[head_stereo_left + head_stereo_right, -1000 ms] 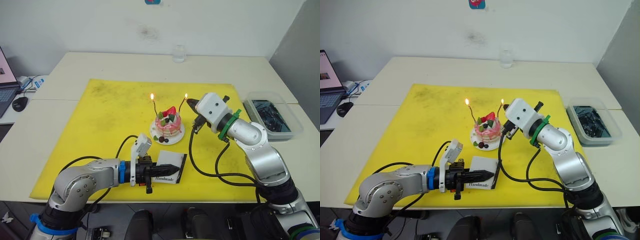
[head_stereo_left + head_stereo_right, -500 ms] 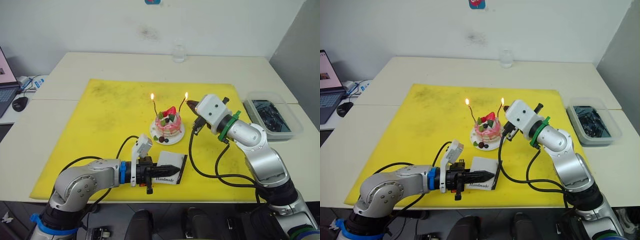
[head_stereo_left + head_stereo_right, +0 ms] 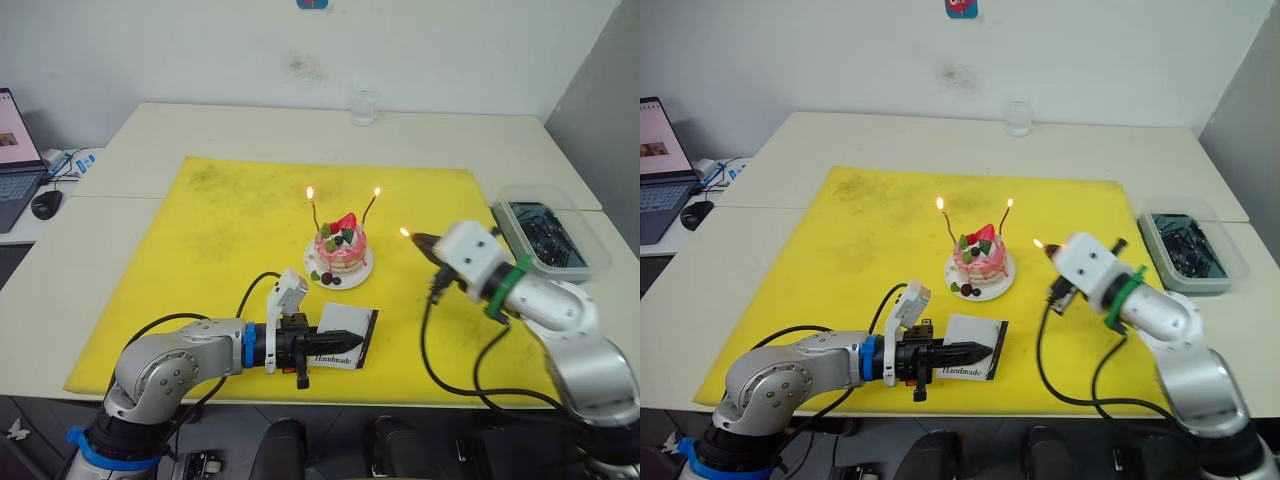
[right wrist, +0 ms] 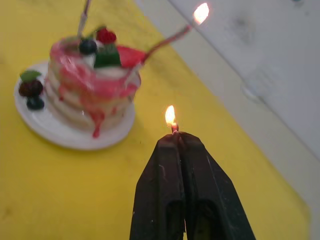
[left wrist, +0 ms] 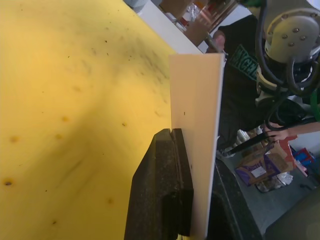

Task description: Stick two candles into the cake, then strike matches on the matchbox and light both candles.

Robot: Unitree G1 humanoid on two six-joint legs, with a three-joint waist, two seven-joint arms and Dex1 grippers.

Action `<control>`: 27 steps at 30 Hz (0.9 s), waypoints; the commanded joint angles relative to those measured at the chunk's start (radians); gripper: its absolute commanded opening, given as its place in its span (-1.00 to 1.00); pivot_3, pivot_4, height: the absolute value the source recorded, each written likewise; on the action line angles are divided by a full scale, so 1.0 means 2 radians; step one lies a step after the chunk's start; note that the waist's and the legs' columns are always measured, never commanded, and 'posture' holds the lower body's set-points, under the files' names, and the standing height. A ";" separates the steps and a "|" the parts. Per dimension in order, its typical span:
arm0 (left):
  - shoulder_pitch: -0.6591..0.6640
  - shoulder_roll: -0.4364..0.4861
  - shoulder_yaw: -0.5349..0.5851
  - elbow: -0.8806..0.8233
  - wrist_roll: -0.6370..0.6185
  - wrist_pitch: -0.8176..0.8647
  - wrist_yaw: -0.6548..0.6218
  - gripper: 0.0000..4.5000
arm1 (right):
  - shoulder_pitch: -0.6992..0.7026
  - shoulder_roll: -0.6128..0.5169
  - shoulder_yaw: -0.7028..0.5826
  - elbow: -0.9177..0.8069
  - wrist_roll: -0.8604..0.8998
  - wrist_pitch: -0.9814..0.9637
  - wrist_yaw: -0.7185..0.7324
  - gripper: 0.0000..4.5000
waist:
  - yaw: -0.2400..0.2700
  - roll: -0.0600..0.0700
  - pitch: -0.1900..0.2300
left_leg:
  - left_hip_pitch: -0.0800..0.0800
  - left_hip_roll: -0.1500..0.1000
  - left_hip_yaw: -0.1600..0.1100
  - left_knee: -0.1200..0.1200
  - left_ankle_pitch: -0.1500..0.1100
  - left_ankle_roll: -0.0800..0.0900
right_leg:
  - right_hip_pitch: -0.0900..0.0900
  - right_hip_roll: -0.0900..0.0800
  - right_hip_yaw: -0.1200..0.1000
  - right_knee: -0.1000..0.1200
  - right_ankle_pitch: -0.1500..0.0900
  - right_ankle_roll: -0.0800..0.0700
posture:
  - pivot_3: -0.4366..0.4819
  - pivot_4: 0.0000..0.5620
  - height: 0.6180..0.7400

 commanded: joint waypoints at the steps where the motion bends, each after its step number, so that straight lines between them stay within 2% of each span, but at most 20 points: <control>1: 0.002 -0.011 -0.005 -0.014 -0.001 -0.009 0.001 -1.00 | 0.008 0.002 -0.109 -0.007 0.023 0.050 -0.019 -0.99 | 0.000 0.000 0.000 | 0.000 0.000 0.000 0.000 0.000 0.000 | 0.000 0.000 0.000 0.000 0.000 0.000 | -0.05 -0.47 1.00; 4: 0.004 -0.022 -0.014 -0.014 0.001 -0.009 0.003 -1.00 | -0.001 0.017 -0.179 0.036 0.035 0.082 -0.048 -0.99 | -0.002 0.000 0.000 | 0.001 0.000 0.000 0.000 0.000 0.000 | 0.000 0.000 0.000 0.000 0.001 0.000 | -0.05 -0.47 1.00; 9: -0.003 -0.040 -0.028 -0.008 0.006 -0.011 0.007 -1.00 | -0.032 0.021 -0.226 0.132 0.045 0.078 -0.086 -0.99 | -0.003 0.000 0.000 | 0.001 0.000 0.001 0.000 0.000 0.000 | 0.000 0.001 0.001 0.000 0.000 0.000 | -0.05 -0.47 1.00; 21: -0.004 -0.071 -0.031 -0.007 0.014 -0.012 0.027 -1.00 | -0.052 -0.006 -0.196 0.312 0.028 -0.041 -0.115 -0.99 | -0.003 0.000 0.000 | 0.000 -0.001 0.001 0.000 0.000 0.000 | 0.000 0.002 0.001 0.000 0.000 0.000 | -0.05 -0.47 1.00; 24: -0.006 -0.074 -0.030 -0.007 0.013 -0.009 0.032 -1.00 | -0.064 -0.002 -0.186 0.349 0.031 -0.075 -0.122 -0.72 | -0.004 0.001 0.000 | 0.000 -0.001 0.001 0.000 0.000 0.000 | 0.000 0.003 0.001 0.000 0.001 0.000 | -0.05 -0.47 1.00; 27: -0.009 -0.075 -0.029 -0.005 0.012 -0.007 0.036 -1.00 | -0.069 -0.003 -0.185 0.373 0.033 -0.103 -0.129 -0.27 | -0.003 0.001 0.000 | 0.000 -0.001 0.001 0.000 0.000 0.000 | 0.000 0.003 0.001 0.000 0.001 0.000 | -0.05 -0.47 1.00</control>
